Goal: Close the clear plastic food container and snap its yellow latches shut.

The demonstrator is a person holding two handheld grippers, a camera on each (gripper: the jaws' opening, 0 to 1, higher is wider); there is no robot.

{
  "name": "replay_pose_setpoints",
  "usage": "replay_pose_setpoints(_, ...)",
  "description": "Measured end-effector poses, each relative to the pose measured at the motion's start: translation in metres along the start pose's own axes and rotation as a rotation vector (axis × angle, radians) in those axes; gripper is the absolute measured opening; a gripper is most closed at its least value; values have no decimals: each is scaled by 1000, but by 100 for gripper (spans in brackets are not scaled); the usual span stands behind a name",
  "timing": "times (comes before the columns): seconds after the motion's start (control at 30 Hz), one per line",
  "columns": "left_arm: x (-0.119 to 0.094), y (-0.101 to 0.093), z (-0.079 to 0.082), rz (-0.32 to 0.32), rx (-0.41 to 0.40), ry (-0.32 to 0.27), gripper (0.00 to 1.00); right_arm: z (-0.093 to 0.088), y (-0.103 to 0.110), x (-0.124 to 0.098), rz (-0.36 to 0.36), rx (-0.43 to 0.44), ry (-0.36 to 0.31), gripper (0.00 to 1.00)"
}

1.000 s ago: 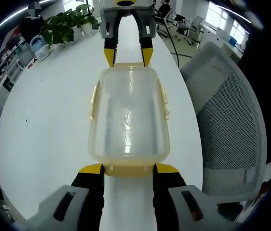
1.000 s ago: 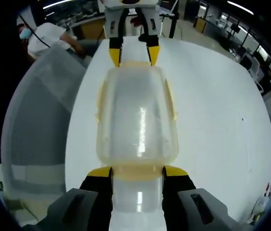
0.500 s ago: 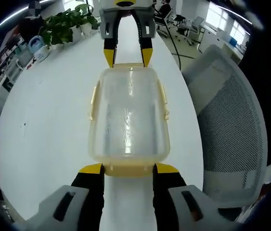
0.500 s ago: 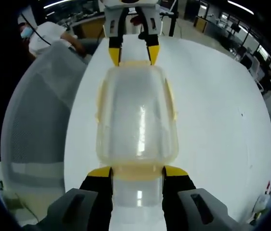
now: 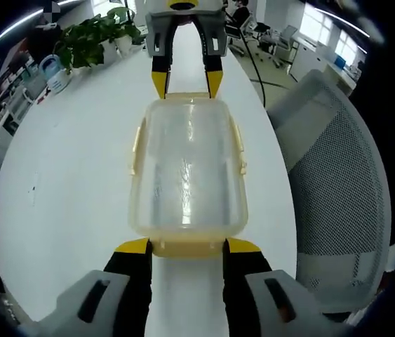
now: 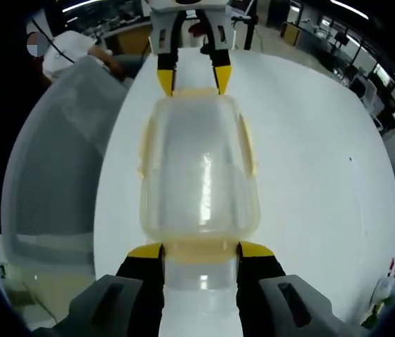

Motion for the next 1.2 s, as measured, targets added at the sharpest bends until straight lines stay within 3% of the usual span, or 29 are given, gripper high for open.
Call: replay_pose_setpoints(1.2,24,-3,43,-11,10,-24,39,-46,3,-16,-14,29,38,38)
Point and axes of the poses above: the point that each gripper's makers call its tool centre point, and the gripper's own axes: x roughly forward along the fingers, y roughly to its left, z roughly out of its top, the point moved 1 cm from there along -x, roughly backward along the fingers, and after that the axes turned 2 degrees about z, right-handed, at the moved point
